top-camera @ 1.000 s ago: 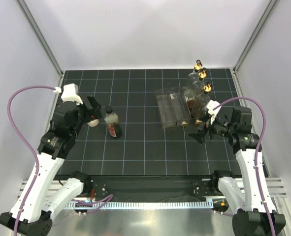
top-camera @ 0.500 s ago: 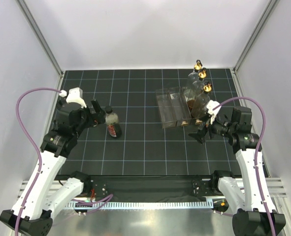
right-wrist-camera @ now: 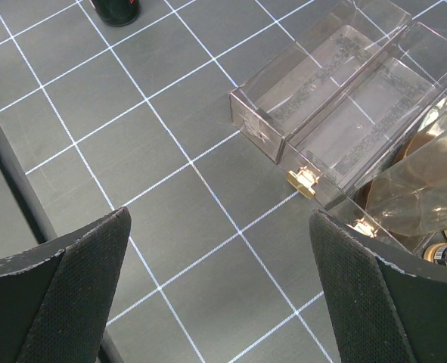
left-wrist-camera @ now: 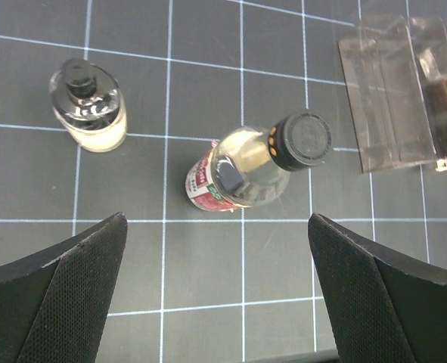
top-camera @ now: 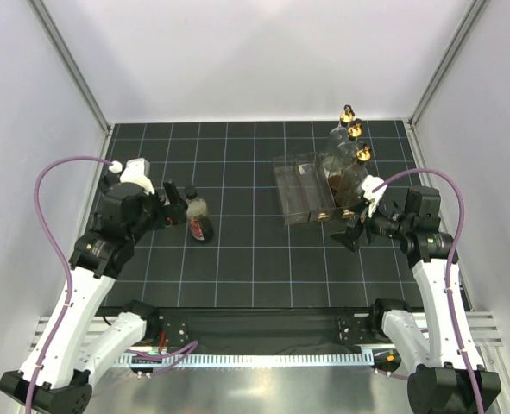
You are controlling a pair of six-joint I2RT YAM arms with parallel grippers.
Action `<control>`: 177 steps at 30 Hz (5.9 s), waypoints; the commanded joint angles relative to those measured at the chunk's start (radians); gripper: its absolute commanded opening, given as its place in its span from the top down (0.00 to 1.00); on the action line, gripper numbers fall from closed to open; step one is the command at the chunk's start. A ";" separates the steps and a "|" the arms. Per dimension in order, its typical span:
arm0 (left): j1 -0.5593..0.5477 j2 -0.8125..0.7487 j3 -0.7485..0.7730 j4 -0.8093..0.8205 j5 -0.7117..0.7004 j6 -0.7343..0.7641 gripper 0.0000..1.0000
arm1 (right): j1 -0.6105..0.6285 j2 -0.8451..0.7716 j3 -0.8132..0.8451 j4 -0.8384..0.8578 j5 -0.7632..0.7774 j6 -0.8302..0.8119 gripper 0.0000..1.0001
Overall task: Organize the condiment bottles
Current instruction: Pick up the bottle from the center of the board, then place the bottle in the storage box.
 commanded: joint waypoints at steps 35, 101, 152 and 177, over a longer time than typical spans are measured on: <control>-0.026 0.361 0.138 0.147 0.196 0.177 0.55 | -0.003 0.017 0.006 0.006 0.001 -0.022 0.00; -0.296 0.946 1.017 0.196 0.314 0.271 1.00 | -0.003 0.005 0.012 0.009 0.030 -0.009 0.00; -0.407 1.470 1.464 0.608 0.230 0.188 1.00 | -0.003 -0.010 0.012 0.028 0.075 0.024 0.00; -0.445 1.487 1.342 0.593 0.215 0.280 0.99 | -0.003 -0.015 0.011 0.034 0.084 0.026 0.00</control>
